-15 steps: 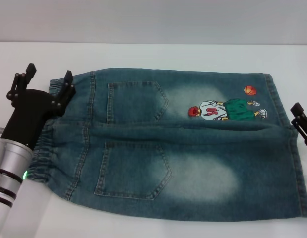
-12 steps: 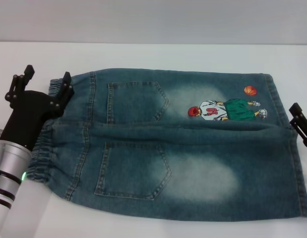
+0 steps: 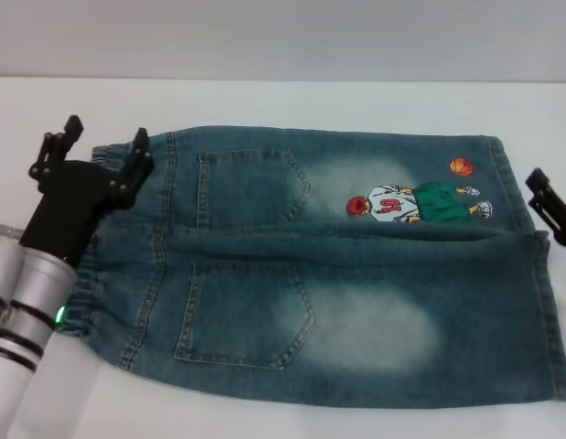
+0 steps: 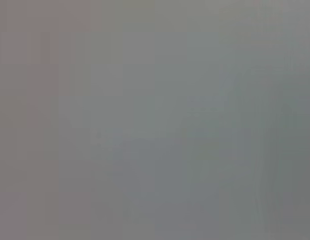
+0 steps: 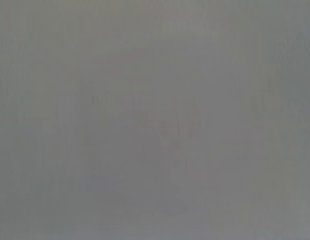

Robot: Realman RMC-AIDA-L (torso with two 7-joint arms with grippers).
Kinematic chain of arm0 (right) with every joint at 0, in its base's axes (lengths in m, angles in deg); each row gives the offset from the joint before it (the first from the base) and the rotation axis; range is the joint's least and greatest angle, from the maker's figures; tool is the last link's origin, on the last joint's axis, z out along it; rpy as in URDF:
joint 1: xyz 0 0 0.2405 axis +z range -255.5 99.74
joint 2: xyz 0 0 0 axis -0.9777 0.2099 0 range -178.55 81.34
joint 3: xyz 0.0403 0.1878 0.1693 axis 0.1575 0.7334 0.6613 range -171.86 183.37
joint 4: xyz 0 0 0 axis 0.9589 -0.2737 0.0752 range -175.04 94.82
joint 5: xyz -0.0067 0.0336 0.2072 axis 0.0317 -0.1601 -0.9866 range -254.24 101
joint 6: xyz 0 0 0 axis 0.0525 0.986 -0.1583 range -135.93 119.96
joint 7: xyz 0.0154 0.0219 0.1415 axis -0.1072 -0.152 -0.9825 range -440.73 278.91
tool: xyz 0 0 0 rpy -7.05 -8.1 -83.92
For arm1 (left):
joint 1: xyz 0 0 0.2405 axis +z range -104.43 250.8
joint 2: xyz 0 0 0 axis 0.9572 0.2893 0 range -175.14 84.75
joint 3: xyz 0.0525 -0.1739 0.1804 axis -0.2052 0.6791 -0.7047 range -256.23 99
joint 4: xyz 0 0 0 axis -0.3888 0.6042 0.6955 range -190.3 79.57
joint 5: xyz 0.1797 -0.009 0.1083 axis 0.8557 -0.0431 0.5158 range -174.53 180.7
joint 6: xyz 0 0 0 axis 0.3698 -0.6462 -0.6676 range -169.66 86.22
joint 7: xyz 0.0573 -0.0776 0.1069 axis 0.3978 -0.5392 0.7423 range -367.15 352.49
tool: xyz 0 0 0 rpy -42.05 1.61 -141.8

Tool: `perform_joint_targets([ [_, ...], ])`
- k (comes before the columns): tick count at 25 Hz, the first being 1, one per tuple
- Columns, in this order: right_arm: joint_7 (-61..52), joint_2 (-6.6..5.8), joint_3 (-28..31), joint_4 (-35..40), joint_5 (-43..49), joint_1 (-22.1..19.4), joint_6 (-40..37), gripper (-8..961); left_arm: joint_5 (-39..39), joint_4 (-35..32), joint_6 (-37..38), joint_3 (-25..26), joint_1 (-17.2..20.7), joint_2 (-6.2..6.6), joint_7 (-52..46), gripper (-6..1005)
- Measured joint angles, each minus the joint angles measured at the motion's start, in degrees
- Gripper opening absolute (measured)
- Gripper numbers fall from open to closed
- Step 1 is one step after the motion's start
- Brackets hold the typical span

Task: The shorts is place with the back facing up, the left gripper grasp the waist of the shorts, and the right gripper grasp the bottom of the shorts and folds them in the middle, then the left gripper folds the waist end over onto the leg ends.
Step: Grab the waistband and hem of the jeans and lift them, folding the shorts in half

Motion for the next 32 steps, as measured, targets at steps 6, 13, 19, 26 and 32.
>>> perform_joint_targets([
  [6, -0.4, -2.73, -0.2, -1.9, 0.1, 5.0, -1.8, 756, 0.8, 8.3, -6.1, 0.9, 1.3, 0.97, 5.0, 832],
  [13, -0.6, -3.74, -0.3, -2.0, 0.3, 7.8, -8.2, 756, 7.8, 35.0, -42.4, 14.9, 7.3, 2.95, 7.5, 831],
  [19, -0.7, -3.61, -0.3, -1.2, 0.2, 9.7, -13.1, 756, 11.7, 43.4, -56.2, 21.2, 9.3, 0.21, 8.9, 830],
  [26, -0.3, -0.94, 0.5, 6.1, -0.1, 11.5, -21.1, 755, 11.7, 43.3, -61.0, 22.1, 7.2, -0.11, 9.0, 830],
  [32, -0.9, 3.69, 0.1, 20.2, -0.2, 10.5, -30.3, 755, 11.7, 43.6, -61.9, 22.6, 6.9, -0.12, 9.0, 829],
])
